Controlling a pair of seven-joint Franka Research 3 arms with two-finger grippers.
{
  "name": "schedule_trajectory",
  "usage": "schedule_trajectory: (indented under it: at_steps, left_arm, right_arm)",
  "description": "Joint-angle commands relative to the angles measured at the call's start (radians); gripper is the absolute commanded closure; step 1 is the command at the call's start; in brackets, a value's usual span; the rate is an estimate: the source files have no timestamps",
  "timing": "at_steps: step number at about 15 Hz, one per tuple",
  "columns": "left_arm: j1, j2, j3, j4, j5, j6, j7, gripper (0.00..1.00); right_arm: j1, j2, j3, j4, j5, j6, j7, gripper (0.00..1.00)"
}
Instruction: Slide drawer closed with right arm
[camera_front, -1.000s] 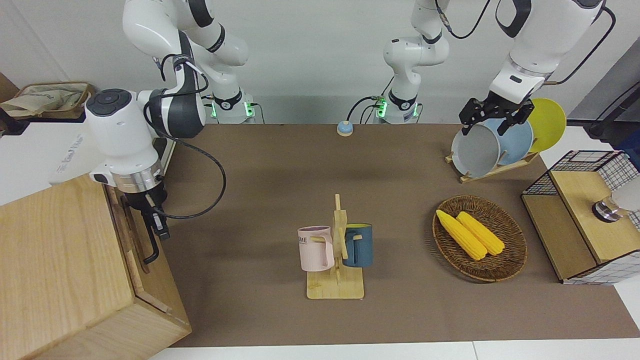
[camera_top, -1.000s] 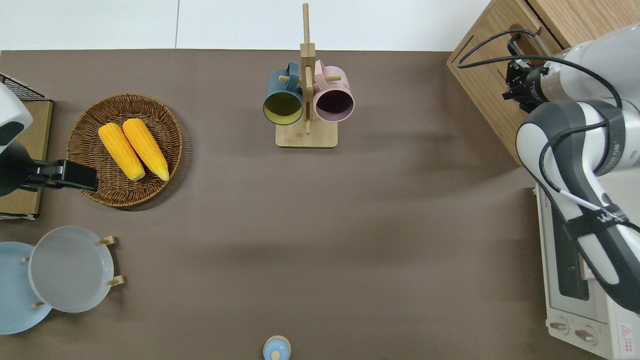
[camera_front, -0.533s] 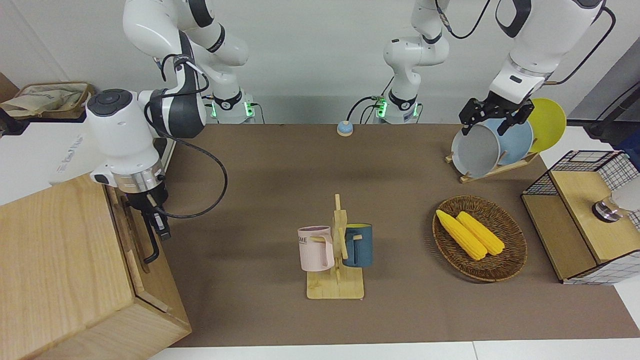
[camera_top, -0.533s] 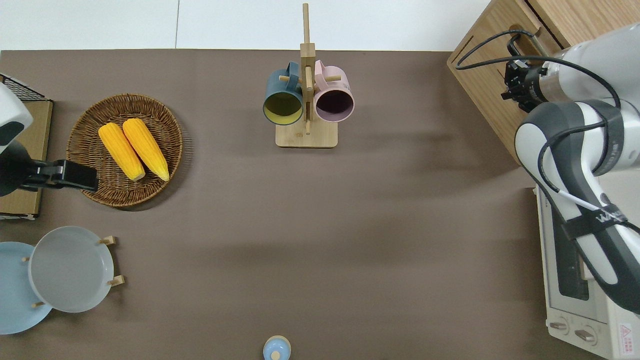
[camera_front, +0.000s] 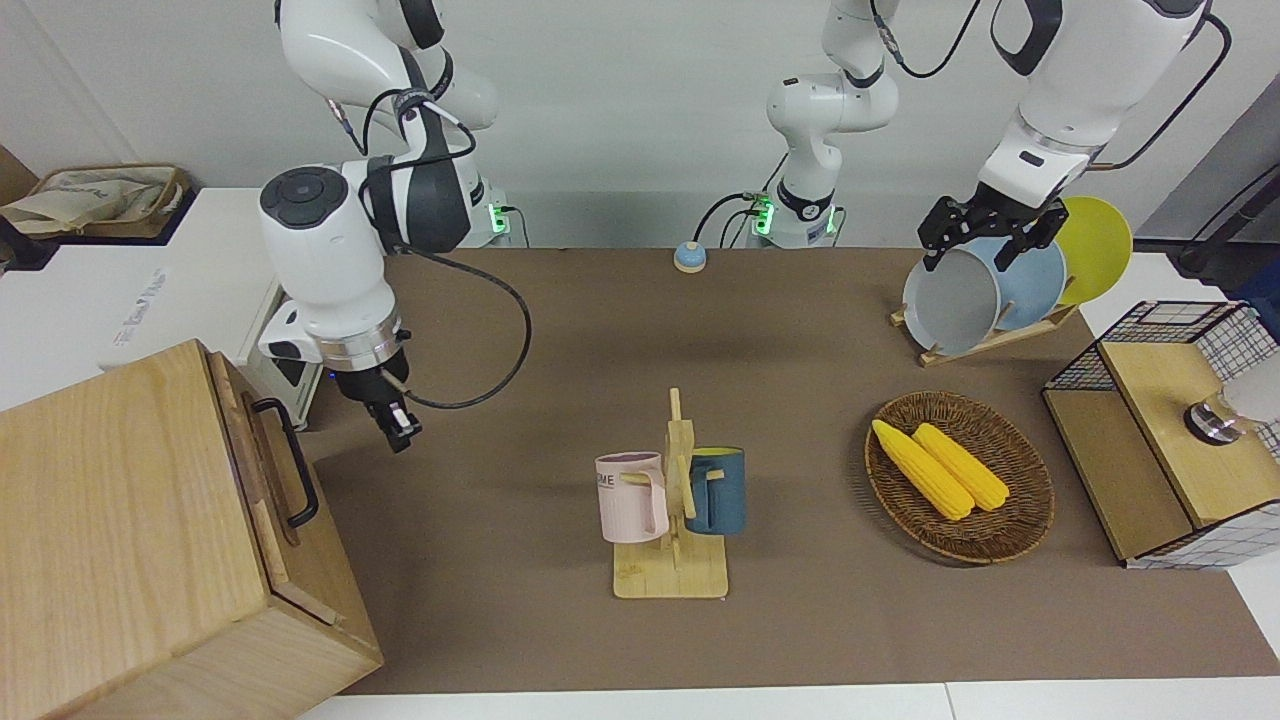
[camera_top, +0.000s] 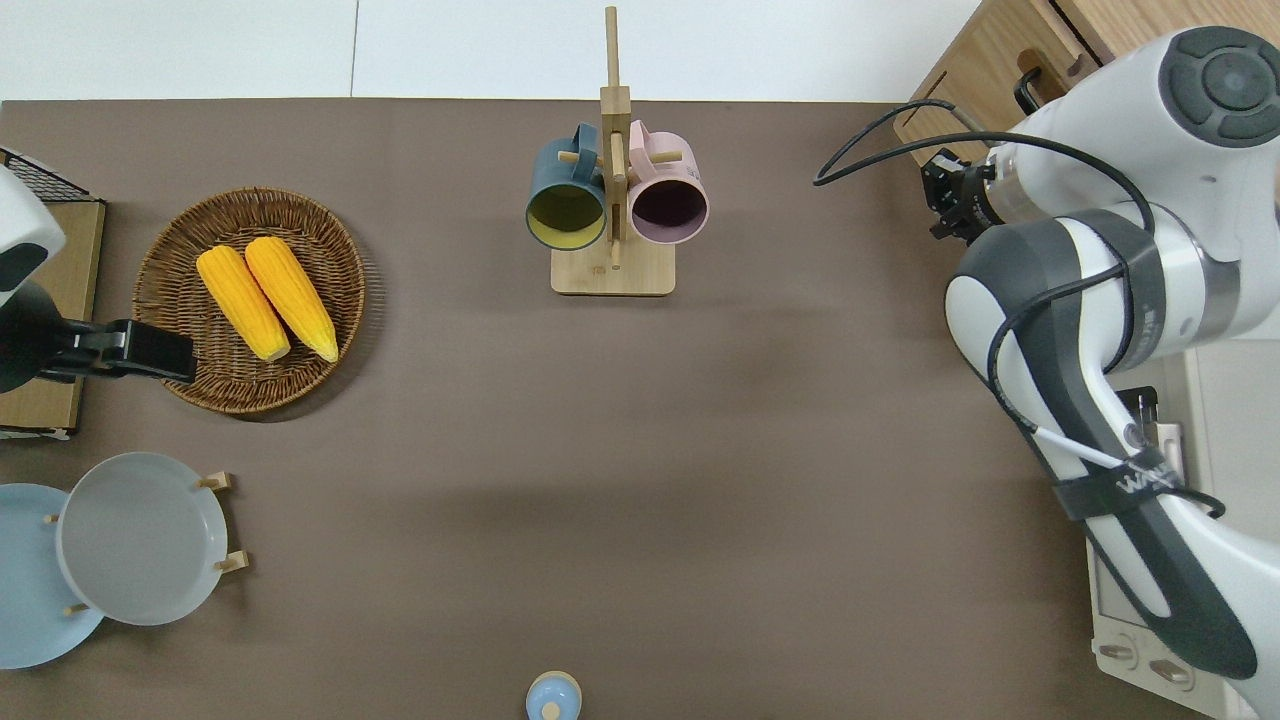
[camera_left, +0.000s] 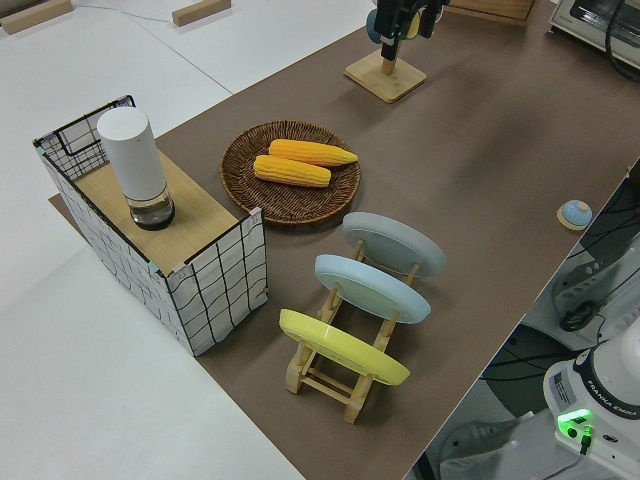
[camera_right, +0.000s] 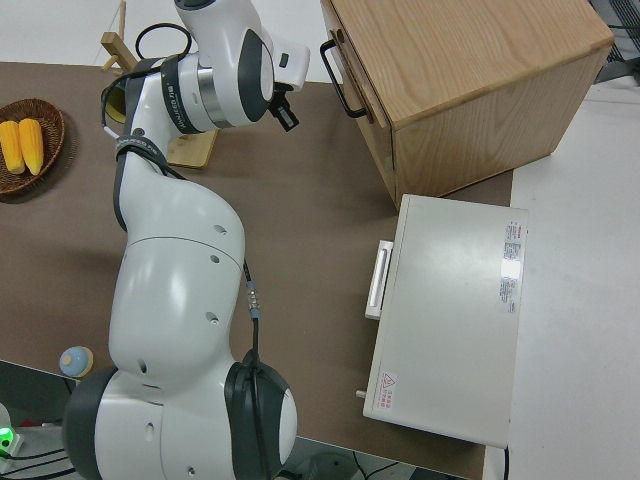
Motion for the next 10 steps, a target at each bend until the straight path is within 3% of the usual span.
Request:
schedule_trajectory:
  at_steps: [1,5,7,10]
  left_arm:
    - [0.004,0.011,-0.006,0.026,0.017,-0.02,0.01,0.01]
    - [0.004,0.011,-0.006,0.024,0.017,-0.02,0.01,0.01]
    - [0.004,0.011,-0.006,0.026,0.017,-0.02,0.01,0.01]
    - [0.004,0.011,-0.006,0.024,0.017,-0.02,0.01,0.01]
  right_arm:
    - [0.041,-0.085,-0.004,-0.016,0.01,-0.14,-0.138,1.0]
    - [0.04,-0.188,-0.028,-0.064,0.076,-0.21,-0.331,1.0]
    - [0.043,-0.237,-0.086,-0.103,0.137,-0.233,-0.443,1.0]
    - [0.051,-0.279,-0.164,-0.114,0.211,-0.318,-0.658,1.0]
